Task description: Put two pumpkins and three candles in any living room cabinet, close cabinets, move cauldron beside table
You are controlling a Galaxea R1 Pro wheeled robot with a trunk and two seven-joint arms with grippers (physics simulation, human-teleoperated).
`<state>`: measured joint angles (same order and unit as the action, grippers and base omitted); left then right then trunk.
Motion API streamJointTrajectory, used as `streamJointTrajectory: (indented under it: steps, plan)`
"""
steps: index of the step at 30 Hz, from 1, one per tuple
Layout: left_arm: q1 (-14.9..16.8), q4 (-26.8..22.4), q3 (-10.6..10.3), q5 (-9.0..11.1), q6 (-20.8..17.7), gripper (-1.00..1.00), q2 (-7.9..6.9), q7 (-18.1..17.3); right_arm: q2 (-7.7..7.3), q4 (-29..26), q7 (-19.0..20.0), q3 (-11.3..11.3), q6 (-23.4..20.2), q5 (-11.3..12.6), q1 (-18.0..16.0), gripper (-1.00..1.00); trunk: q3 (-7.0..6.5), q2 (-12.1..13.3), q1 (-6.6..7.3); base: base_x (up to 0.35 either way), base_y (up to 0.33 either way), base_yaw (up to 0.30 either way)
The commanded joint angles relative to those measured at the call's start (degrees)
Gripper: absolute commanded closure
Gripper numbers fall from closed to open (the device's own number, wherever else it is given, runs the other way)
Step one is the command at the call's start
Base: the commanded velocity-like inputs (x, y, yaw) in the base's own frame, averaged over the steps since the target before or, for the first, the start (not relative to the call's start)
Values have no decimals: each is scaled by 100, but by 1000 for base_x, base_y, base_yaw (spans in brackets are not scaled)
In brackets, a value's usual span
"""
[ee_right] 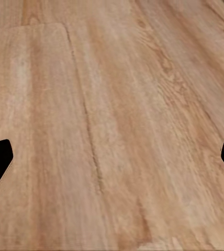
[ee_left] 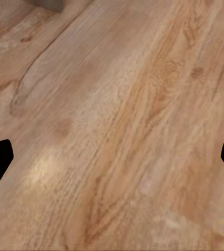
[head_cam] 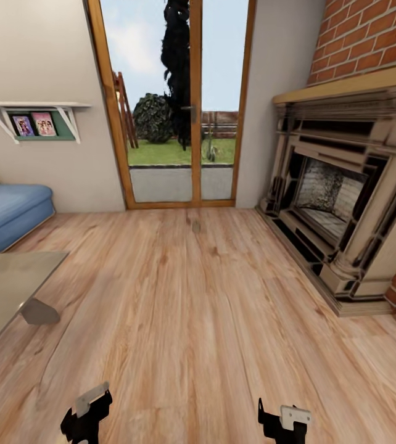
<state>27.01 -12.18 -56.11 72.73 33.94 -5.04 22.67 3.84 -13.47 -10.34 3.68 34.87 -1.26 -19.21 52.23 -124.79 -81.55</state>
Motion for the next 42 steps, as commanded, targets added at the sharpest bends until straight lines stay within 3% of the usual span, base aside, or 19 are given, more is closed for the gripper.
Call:
streamJointTrajectory:
  steps: [1,18,31,42]
  plan:
    - [2,-17,-49,16,8,-100,-6,54,7,3,10,36,22,-14,-3,-100,5,-2,-3,339,0,0]
    - [6,-13,-49,22,-33,-100,-6,53,3,15,6,42,182,-14,-3,-100,-82,-2,-3,324,38,-173]
    - [4,-13,-50,23,-54,-100,4,53,-4,43,6,45,284,-6,-3,-100,-157,-2,-3,34,8,-245]
    - [5,108,-52,22,-368,-100,165,54,2,38,6,56,284,24,-3,-100,-201,-2,-3,232,156,-271]
